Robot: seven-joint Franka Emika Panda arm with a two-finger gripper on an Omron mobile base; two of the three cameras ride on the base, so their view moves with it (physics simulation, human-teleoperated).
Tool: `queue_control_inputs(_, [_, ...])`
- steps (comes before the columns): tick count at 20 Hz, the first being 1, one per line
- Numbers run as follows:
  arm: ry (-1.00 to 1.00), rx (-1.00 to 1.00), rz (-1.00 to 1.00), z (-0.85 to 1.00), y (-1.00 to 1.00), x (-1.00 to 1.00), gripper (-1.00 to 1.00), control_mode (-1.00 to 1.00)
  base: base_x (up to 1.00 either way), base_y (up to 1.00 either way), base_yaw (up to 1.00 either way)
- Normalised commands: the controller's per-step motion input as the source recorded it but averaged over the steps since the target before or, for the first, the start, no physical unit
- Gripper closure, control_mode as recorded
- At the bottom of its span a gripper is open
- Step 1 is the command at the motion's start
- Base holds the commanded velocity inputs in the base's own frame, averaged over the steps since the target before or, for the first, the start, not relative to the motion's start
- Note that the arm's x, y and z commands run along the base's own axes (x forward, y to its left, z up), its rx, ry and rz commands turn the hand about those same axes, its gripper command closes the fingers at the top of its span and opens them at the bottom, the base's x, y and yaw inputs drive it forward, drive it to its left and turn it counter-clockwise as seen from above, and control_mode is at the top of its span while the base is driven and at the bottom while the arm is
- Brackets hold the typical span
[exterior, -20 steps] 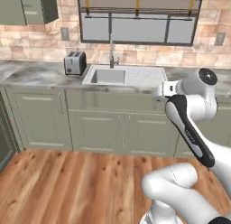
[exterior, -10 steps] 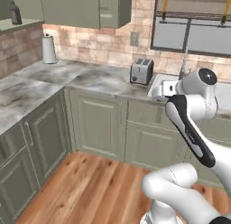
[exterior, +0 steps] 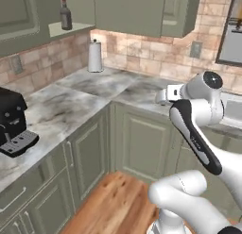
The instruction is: There is a bowl on the dining counter. Grab a lemon wedge from the fridge and place it in the bowl. Then get the liquor bottle and glass cup from the cabinet and place them next to the bowl.
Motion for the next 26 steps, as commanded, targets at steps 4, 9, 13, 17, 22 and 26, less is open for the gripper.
queue_control_inputs(4, [0.0, 0.0, 0.0, 0.0, 0.0, 0.0, -1.0, 1.0, 1.0, -0.05, 0.45])
queue_control_inputs(9, [0.0, 0.0, 0.0, 0.0, 0.0, 0.0, -1.0, 1.0, 0.88, -0.36, 0.61])
queue_control_inputs(13, [0.0, 0.0, 0.0, 0.0, 0.0, 0.0, -1.0, 1.0, 0.78, -0.49, 0.61])
queue_control_inputs(17, [0.0, 0.0, 0.0, 0.0, 0.0, 0.0, -1.0, 1.0, 0.64, -0.39, 0.55])
queue_control_inputs(22, [0.0, 0.0, 0.0, 0.0, 0.0, 0.0, -1.0, 1.0, 0.71, -0.07, 0.29])
queue_control_inputs(26, [0.0, 0.0, 0.0, 0.0, 0.0, 0.0, -1.0, 1.0, 0.77, -0.02, 0.05])
